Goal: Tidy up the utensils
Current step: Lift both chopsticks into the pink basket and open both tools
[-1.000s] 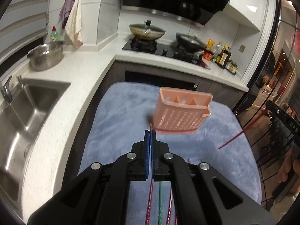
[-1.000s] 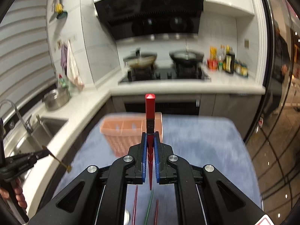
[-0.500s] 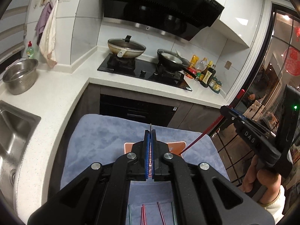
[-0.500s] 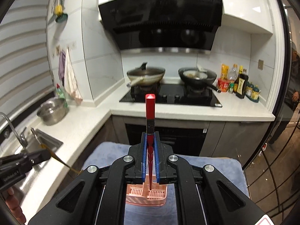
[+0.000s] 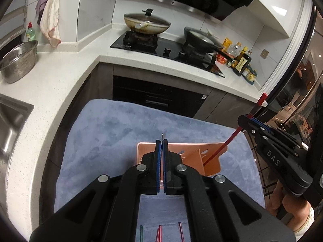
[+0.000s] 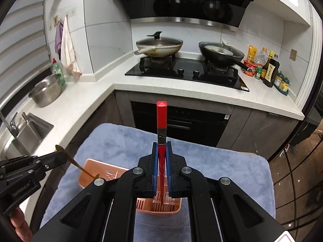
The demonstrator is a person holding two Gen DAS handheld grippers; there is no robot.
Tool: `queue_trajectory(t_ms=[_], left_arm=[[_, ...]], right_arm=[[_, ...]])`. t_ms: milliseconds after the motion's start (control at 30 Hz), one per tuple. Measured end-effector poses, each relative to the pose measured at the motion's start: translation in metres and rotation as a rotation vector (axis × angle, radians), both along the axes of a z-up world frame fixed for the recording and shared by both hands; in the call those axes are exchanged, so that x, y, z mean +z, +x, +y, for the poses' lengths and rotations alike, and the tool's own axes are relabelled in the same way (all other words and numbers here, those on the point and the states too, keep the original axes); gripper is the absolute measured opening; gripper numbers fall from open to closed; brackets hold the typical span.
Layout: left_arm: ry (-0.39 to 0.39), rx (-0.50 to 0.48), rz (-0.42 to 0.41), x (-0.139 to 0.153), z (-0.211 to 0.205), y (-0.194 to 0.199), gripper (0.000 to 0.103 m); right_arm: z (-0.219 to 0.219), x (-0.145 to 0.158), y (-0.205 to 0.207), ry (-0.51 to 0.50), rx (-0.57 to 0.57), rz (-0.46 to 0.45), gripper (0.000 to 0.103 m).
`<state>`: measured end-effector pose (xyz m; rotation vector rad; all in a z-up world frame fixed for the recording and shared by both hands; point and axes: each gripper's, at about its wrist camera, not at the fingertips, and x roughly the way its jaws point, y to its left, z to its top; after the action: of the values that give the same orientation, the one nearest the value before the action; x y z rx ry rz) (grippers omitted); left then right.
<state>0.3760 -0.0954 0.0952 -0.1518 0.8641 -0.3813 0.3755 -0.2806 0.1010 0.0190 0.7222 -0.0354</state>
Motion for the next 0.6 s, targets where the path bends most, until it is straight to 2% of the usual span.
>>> queue_trajectory(t_ms=[133, 167, 200, 267, 300, 333, 600], left_arm=[[0.001, 0.008, 0.025, -0.012, 0.0, 0.005, 0.001], [0.002, 0.018, 0.026, -0.013, 0.0, 0.004, 0.002], [0.008, 0.032, 0.028, -0.014, 0.001, 0.004, 0.005], [0.026, 0.049, 0.017, -0.012, 0.002, 0.001, 0.018], [0.033, 0.058, 0.002, -0.009, 0.003, -0.004, 0.03], [0.038, 0.066, -0.016, -0.006, 0.005, -0.007, 0.037], [0.066, 0.103, -0.081, 0.009, 0.027, -0.048, 0.053]], right_arm=[[0.003, -0.008, 0.006, -0.012, 0.008, 0.021, 0.007], [0.005, -0.008, 0.006, -0.025, 0.016, 0.015, 0.01], [0.008, -0.007, 0.004, -0.041, 0.017, 0.011, 0.016], [0.011, -0.001, -0.002, -0.056, 0.018, -0.011, 0.035], [0.015, 0.003, -0.008, -0.059, 0.024, -0.026, 0.035], [0.017, 0.006, -0.012, -0.061, 0.03, -0.034, 0.036], [0.039, 0.018, -0.056, -0.048, 0.083, -0.059, 0.043]])
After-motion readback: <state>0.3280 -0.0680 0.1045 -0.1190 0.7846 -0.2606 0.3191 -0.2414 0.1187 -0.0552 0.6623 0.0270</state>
